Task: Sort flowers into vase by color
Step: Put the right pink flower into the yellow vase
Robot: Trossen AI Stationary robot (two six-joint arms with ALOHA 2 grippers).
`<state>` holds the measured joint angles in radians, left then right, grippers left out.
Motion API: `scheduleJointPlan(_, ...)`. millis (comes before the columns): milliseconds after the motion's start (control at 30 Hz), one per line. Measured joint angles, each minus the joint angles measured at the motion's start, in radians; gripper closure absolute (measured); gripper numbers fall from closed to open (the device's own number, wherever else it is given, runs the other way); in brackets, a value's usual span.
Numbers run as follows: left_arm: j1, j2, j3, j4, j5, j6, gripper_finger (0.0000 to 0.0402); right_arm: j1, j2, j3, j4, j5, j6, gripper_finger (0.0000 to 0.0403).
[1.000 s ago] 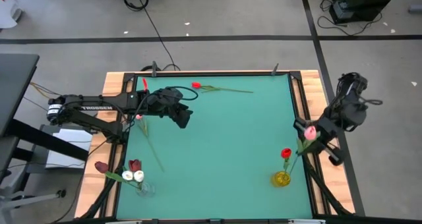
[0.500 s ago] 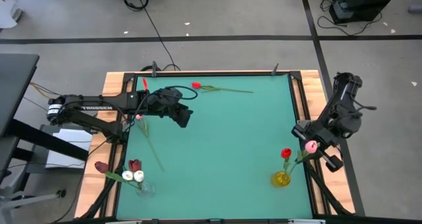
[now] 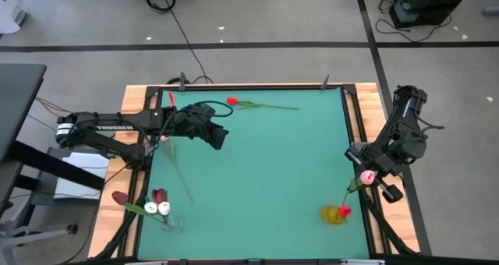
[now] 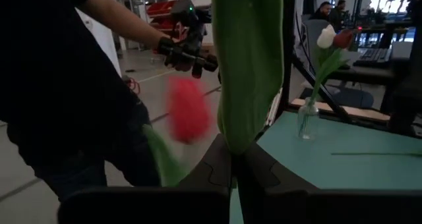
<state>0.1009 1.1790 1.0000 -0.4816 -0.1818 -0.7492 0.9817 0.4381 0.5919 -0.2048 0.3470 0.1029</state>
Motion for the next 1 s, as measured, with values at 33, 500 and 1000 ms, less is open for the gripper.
scheduleJointPlan(33, 0.000, 0.000, 0.000, 0.000, 0.000, 0.000, 0.0230, 0.000, -0.002, 0.000, 0.001, 0.000, -0.001, 0.0390)
scheduleJointPlan(500, 0.000, 0.000, -0.001, 0.000, -0.007, 0.004, 0.0230, 0.000, -0.059, -0.001, -0.014, 0.020, -0.033, 0.0390)
scheduleJointPlan(1000, 0.003, 0.000, -0.001, -0.001, -0.008, 0.004, 0.0230, 0.000, -0.037, -0.001, -0.100, 0.007, 0.114, 0.0373)
